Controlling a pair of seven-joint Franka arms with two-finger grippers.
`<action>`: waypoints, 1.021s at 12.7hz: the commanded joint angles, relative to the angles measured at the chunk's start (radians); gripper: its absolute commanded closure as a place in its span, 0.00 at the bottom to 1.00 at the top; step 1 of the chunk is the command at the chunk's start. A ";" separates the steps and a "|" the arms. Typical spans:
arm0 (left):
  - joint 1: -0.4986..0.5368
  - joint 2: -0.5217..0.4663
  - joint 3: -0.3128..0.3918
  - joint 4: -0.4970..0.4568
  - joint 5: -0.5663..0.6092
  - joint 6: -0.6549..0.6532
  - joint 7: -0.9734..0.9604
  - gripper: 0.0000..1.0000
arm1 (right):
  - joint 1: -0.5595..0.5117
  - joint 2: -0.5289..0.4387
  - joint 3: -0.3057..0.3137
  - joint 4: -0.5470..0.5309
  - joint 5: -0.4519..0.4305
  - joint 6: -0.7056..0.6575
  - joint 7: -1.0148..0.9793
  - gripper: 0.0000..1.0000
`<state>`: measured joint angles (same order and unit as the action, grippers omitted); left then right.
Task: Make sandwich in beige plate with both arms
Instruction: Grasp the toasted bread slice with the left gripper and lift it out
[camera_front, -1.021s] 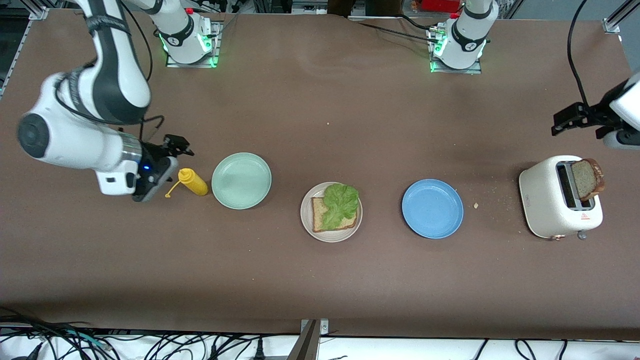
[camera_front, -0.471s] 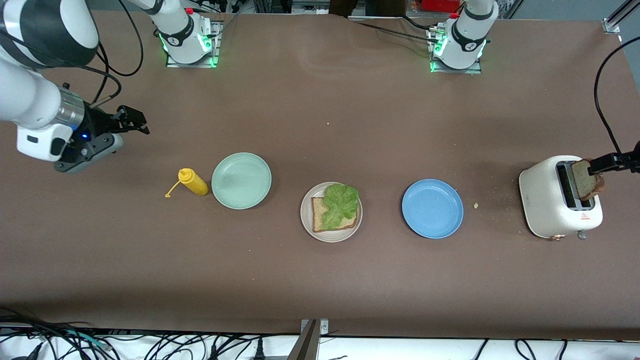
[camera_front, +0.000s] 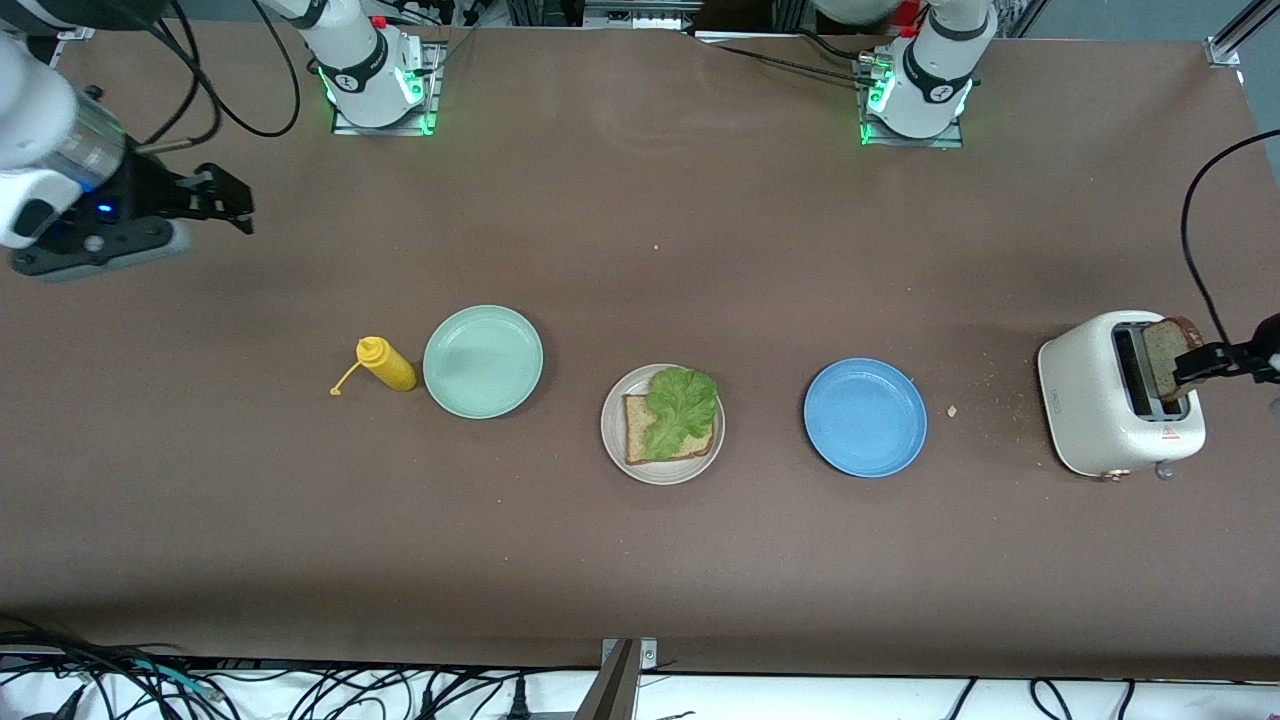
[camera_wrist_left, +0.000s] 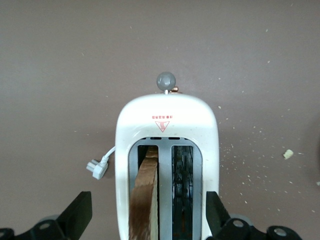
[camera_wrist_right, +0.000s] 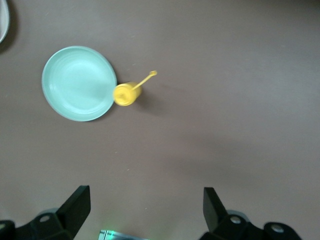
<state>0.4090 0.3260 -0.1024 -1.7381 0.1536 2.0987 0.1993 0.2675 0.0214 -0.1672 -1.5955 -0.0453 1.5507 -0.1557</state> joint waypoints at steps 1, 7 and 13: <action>0.033 -0.021 -0.011 -0.096 0.032 0.079 0.014 0.00 | -0.091 -0.006 0.072 -0.017 -0.015 0.071 0.020 0.00; 0.047 -0.045 -0.020 -0.089 0.032 -0.068 0.025 1.00 | -0.096 0.015 0.072 -0.031 -0.005 0.157 0.074 0.00; 0.047 -0.062 -0.016 -0.032 0.034 -0.069 0.035 1.00 | -0.097 0.012 0.045 -0.023 0.085 0.070 0.070 0.00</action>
<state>0.4460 0.2862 -0.1081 -1.8070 0.1542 2.0564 0.2142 0.1827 0.0427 -0.1154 -1.6225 -0.0043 1.6610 -0.0893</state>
